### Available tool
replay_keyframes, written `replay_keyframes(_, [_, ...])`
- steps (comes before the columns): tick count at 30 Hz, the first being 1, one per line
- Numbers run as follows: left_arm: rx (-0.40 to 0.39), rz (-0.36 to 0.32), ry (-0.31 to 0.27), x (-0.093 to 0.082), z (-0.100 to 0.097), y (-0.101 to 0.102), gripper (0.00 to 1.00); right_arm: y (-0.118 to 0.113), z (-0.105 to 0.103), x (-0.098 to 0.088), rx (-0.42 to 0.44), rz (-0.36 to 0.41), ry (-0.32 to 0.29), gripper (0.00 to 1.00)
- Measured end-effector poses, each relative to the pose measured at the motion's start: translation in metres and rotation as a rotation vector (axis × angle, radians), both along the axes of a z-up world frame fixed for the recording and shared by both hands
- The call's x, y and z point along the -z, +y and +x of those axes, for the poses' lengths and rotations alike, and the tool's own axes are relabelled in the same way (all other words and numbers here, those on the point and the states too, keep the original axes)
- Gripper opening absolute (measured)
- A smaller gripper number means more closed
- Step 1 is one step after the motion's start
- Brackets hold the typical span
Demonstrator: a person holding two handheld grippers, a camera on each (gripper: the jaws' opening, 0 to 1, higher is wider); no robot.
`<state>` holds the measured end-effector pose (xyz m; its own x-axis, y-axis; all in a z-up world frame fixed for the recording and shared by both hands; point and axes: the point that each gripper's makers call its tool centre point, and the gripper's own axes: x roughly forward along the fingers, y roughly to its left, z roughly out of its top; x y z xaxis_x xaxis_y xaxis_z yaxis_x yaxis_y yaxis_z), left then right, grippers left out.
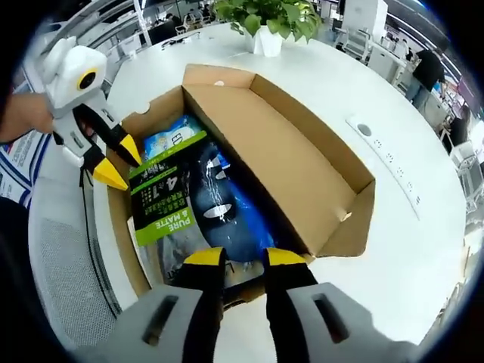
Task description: Operate the shoe box by opening the lid, removing the specified soft item, and placing it in the target area until the item is outside and the box remains undamaged.
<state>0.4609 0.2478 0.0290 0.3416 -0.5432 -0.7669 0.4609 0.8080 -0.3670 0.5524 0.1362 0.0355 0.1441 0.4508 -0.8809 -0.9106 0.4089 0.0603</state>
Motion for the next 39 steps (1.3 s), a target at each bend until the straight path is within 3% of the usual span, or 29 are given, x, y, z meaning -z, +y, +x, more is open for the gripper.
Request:
replay_keyframes(9, [-0.021,-0.016,0.012,0.001,0.004,-0.003,0.14,0.0,0.002,0.001,0.0,0.003,0.004,0.16])
replay_keyframes(14, [-0.012,-0.004,0.014,0.001,0.003,-0.003,0.0,0.001,0.001,0.001,0.001,0.006,0.007,0.17])
replay_keyframes(26, [-0.025,0.034,0.003,0.001,0.003,-0.001,0.0,0.002,-0.001,-0.002,0.008,0.012,0.031,0.16])
replay_keyframes(32, [-0.073,0.025,0.019,0.002,-0.004,0.011,0.0,0.004,-0.008,0.003,0.044,0.022,0.094,0.13])
replay_keyframes(39, [-0.077,0.015,0.032,0.004,-0.008,0.011,0.0,0.015,-0.013,0.004,0.169,0.115,0.174,0.07])
